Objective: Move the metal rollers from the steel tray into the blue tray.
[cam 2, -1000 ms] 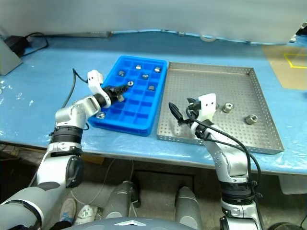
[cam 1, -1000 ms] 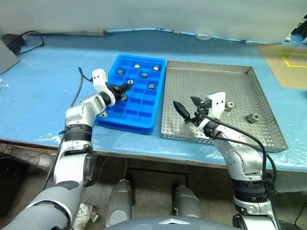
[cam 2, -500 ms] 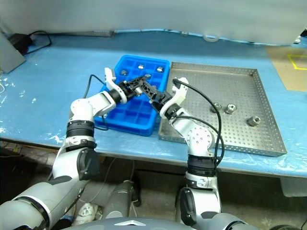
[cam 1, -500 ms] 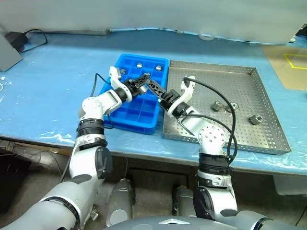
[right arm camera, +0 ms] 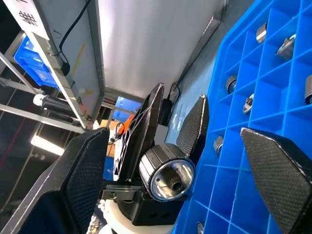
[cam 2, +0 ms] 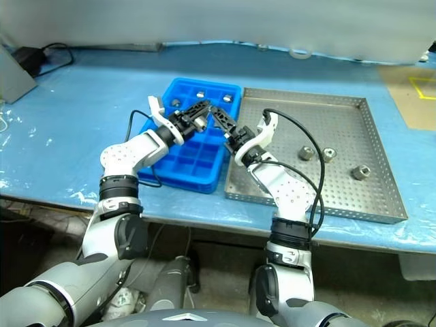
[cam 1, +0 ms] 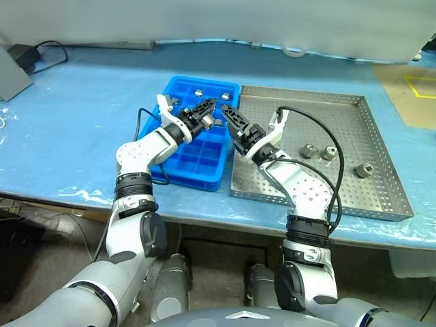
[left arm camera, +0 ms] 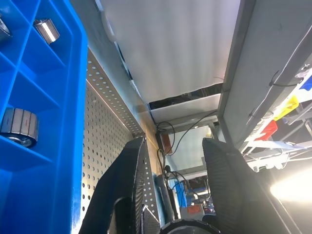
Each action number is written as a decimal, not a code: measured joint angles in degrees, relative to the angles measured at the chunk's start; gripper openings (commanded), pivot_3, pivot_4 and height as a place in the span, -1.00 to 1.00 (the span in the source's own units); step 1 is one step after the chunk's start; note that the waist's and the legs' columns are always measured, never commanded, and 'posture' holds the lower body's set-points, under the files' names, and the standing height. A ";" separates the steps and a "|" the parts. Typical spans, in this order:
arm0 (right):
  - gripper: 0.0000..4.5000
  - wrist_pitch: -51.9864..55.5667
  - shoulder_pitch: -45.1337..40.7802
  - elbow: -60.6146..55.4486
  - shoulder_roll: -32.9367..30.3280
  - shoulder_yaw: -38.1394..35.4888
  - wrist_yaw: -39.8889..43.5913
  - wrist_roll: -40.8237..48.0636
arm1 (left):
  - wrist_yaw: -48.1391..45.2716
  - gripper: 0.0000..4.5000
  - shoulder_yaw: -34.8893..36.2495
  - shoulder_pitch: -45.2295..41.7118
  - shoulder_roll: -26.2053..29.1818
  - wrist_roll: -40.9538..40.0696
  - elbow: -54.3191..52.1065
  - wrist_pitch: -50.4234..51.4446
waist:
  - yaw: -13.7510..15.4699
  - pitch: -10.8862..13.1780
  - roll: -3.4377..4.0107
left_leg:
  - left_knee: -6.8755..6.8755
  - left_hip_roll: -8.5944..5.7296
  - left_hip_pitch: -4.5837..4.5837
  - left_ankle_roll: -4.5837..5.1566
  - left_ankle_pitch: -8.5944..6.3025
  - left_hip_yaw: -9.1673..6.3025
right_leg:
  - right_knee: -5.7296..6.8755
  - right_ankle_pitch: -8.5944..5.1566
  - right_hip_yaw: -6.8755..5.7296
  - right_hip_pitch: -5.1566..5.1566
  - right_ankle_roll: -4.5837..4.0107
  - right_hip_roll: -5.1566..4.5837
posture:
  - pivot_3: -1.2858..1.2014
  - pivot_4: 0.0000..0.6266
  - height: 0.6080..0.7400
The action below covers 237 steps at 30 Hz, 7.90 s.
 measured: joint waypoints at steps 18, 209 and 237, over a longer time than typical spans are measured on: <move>0.15 0.18 -0.57 2.27 -0.04 4.16 -2.53 2.61 | 0.46 -0.10 -0.74 -1.07 -1.96 -0.95 2.12 -1.66 | 0.00 -0.01 -0.03 | 0.00 -0.01 -0.01 -0.12 0.08 -0.03 | 0.01 0.15 -0.03 0.00 0.26 0.00 | -0.06 -0.52 1.00; 0.79 -5.51 48.99 -45.94 -24.32 -1.09 -11.22 -33.07 | 2.08 0.99 -14.37 -14.71 1.71 53.56 48.44 -62.87 | -40.60 1.29 0.17 | 8.10 -6.15 0.47 3.85 -9.79 -5.96 | -1.98 -1.14 -3.47 4.04 3.71 -4.28 | -0.53 -0.52 1.00; 0.79 -6.13 47.64 -39.28 -19.83 2.44 -5.25 -41.38 | 2.37 -0.23 -18.86 -12.49 -1.40 55.82 48.29 -61.07 | -40.04 1.07 0.21 | 8.18 -6.09 0.46 3.86 -9.71 -5.95 | -1.95 -1.01 -3.48 4.04 3.49 -4.24 | -0.42 -0.52 1.00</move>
